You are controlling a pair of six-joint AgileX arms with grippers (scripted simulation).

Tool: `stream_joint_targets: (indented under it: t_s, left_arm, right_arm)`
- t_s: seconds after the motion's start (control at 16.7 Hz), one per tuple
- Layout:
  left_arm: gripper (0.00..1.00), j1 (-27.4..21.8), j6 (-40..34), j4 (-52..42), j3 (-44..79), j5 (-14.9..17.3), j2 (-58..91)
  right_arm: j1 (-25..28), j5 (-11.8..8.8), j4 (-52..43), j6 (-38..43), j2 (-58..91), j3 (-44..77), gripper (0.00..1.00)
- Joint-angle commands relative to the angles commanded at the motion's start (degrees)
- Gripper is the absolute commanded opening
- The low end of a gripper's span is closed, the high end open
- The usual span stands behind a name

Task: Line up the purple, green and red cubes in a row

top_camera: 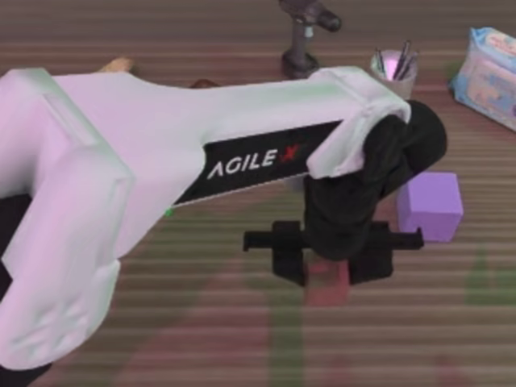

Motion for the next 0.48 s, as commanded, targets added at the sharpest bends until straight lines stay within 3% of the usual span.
stream_joint_targets:
  t_s: [0.24,0.48]
  left_arm:
    - [0.0,-6.22,-7.59,-1.02,3.5,-0.5,0.61]
    - [0.0,-6.5,-7.93,-1.04,3.64,-0.54,0.6]
  right_arm:
    - [0.0,0.0,0.0,0.0,0.0,0.0,1.0]
    - [0.0,0.0,0.0,0.0,0.0,0.0,1.0]
